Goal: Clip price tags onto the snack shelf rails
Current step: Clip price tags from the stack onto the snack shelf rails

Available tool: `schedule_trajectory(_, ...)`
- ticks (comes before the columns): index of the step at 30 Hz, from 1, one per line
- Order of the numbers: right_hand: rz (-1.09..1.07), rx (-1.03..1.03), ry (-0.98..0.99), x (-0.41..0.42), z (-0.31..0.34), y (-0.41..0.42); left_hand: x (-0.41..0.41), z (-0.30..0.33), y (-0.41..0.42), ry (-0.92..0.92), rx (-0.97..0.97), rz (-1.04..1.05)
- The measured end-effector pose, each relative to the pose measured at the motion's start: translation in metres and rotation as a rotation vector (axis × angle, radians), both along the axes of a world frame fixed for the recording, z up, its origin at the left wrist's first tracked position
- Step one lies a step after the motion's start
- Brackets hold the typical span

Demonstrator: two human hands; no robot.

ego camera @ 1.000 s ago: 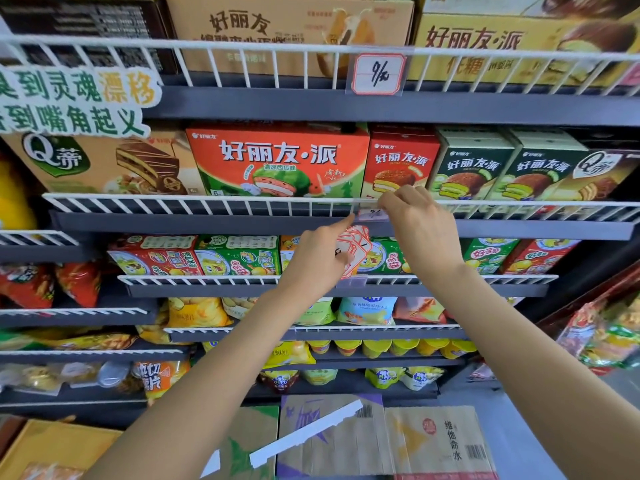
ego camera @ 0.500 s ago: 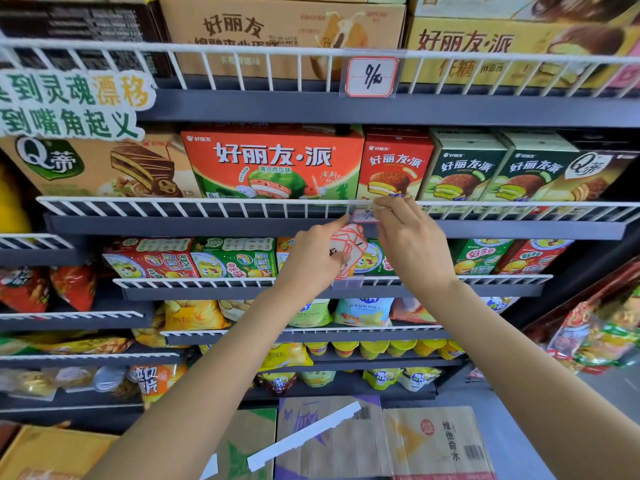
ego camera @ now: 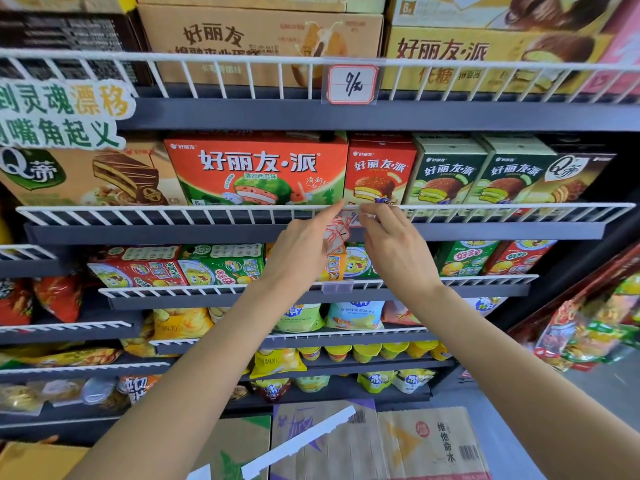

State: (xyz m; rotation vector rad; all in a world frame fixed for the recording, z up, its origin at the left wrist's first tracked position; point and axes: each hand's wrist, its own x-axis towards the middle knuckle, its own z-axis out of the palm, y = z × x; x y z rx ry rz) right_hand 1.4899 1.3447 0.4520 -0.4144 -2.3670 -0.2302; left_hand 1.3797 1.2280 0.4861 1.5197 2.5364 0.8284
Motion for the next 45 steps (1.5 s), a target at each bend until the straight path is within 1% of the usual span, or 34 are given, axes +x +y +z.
schedule_trajectory(2,-0.003,0.003,-0.018,0.002,-0.001,-0.001,-0.002,-0.003,0.000,-0.007,0.004,-0.007)
schedule_trajectory(6,-0.048,0.012,-0.116,0.009,-0.006,-0.005,-0.003,-0.004,-0.001,-0.033,-0.027,-0.030)
schedule_trajectory(11,-0.064,-0.013,-0.179,0.013,-0.006,-0.008,-0.007,-0.005,-0.003,-0.086,0.011,-0.064)
schedule_trajectory(14,-0.052,-0.067,-0.156,0.013,-0.002,-0.007,-0.005,-0.005,-0.003,-0.134,0.032,-0.077)
schedule_trajectory(18,0.009,-0.237,-0.054,0.008,0.006,-0.009,0.001,-0.006,-0.002,-0.228,0.085,-0.072)
schedule_trajectory(21,0.031,-0.279,-0.034,0.006,0.014,-0.010,0.004,-0.005,0.001,-0.256,0.090,-0.026)
schedule_trajectory(23,0.031,-0.295,-0.046,0.006,0.019,-0.009,0.004,-0.004,0.001,-0.296,0.148,0.006)
schedule_trajectory(25,0.033,-0.334,-0.060,0.006,0.024,-0.008,0.004,-0.004,0.000,-0.430,0.244,0.054)
schedule_trajectory(27,0.036,-0.435,-0.038,0.007,0.027,-0.010,0.005,-0.005,-0.002,-0.614,0.345,0.091)
schedule_trajectory(30,0.038,-0.622,0.108,0.010,0.032,-0.021,0.010,-0.006,-0.007,-0.869,0.397,0.130)
schedule_trajectory(32,0.042,-0.784,0.121,0.013,0.034,-0.030,0.011,-0.010,-0.011,-0.976,0.406,0.123)
schedule_trajectory(33,0.047,-0.881,0.106,0.013,0.034,-0.035,0.013,-0.011,-0.013,-0.986,0.415,0.106)
schedule_trajectory(34,0.048,-0.972,0.099,0.014,0.033,-0.039,0.014,-0.013,-0.015,-0.945,0.419,0.088)
schedule_trajectory(36,0.016,-1.094,0.111,0.012,0.029,-0.045,0.018,-0.016,-0.019,-0.780,0.411,0.054)
schedule_trajectory(39,-0.061,-1.152,0.099,0.009,0.023,-0.047,0.023,-0.025,-0.022,-0.540,0.350,0.036)
schedule_trajectory(41,-0.074,-1.172,0.066,0.008,0.018,-0.047,0.023,-0.032,-0.025,-0.432,0.292,0.029)
schedule_trajectory(43,-0.069,-1.206,0.059,0.008,0.011,-0.047,0.023,-0.036,-0.029,-0.437,0.258,-0.005)
schedule_trajectory(45,-0.056,-1.243,0.079,0.008,0.004,-0.047,0.020,-0.040,-0.034,-0.554,0.247,-0.058)
